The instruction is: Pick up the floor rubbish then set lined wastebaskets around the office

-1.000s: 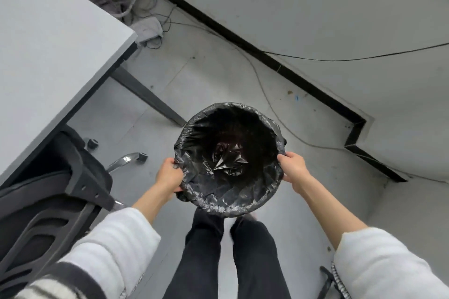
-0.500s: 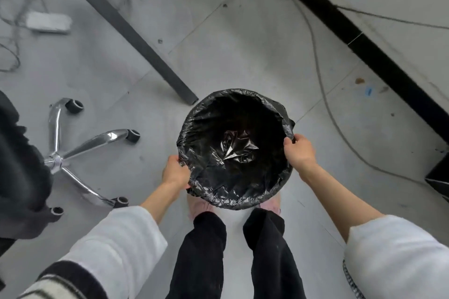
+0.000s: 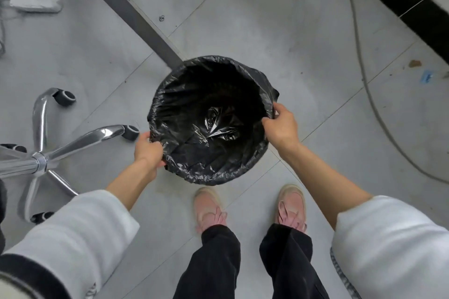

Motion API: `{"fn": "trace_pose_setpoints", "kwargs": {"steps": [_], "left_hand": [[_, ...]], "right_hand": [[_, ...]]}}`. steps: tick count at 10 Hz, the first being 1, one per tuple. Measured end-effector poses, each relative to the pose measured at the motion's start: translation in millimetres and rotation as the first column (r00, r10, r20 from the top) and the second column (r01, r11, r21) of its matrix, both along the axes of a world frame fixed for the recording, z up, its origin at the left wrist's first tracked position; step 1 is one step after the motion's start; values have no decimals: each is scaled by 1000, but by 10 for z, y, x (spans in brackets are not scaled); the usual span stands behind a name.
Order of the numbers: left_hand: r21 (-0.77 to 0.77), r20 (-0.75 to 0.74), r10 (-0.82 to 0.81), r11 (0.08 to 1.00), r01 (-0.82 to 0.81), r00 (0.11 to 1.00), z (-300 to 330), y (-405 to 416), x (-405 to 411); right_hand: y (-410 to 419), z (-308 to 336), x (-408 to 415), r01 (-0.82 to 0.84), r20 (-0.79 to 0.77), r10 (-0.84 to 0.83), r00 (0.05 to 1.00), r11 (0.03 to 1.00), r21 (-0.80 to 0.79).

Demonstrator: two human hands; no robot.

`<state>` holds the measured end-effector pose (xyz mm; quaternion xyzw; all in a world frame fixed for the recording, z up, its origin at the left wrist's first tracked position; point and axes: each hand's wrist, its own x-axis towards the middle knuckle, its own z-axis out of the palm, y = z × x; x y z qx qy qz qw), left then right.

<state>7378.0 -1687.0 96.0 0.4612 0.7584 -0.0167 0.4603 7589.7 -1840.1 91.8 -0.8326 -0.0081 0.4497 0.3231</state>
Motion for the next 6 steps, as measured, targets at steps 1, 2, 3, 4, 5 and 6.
{"fn": "trace_pose_setpoints", "kwargs": {"steps": [1,2,3,4,5,6], "left_hand": [[46,21,-9,999,8,1000,-34,148,92],[105,39,5,994,-9,999,-54,289,98],[118,35,26,993,-30,999,-25,345,113],[62,79,-32,998,27,996,2,330,90],[2,66,-92,996,92,994,113,286,50],[26,-168,-318,945,327,933,341,105,-31]], "right_hand": [[174,-88,82,43,-9,-43,999,998,40],[277,-143,104,73,-86,-64,994,992,105],[281,-156,72,77,-83,-67,994,989,124],[219,-129,57,66,-73,-57,996,991,120],[166,39,58,70,-110,-57,992,991,118],[73,465,1,-17,-88,20,996,999,32]]}}
